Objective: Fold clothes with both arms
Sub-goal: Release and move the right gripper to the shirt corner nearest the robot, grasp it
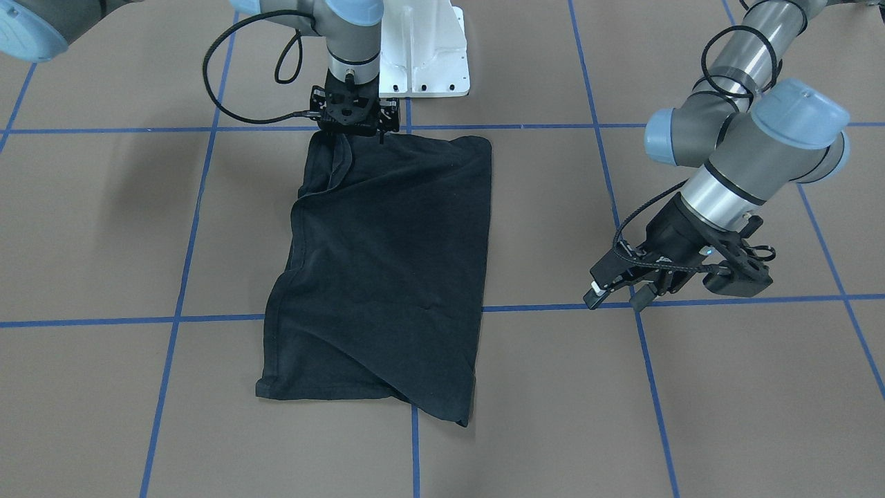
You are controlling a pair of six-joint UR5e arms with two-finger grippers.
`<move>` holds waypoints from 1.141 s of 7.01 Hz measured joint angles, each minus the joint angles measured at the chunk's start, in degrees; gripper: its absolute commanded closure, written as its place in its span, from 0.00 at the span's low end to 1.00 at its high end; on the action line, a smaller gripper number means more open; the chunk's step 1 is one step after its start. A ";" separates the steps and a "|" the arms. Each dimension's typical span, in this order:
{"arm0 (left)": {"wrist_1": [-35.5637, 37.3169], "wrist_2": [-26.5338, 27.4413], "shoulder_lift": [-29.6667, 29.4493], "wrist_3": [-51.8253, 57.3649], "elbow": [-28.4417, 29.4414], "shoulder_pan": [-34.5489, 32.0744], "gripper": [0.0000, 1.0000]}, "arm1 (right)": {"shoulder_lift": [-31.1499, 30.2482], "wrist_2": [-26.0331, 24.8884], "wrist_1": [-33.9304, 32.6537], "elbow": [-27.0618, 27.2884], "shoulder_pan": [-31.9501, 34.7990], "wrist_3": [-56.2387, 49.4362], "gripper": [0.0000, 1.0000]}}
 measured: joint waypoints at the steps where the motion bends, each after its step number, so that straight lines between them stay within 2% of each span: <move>1: 0.00 -0.05 0.03 0.00 -0.01 0.00 0.01 | -0.82 -1.66 -0.06 -0.19 -0.56 -4.51 0.00; 4: 0.00 -0.12 0.03 0.00 -0.05 0.00 0.00 | -2.05 -3.36 0.37 -1.79 -1.89 -11.85 0.00; 8: 0.06 -0.12 0.03 0.00 -0.66 0.00 0.00 | -2.06 -2.68 0.34 -3.84 -1.71 -13.38 0.00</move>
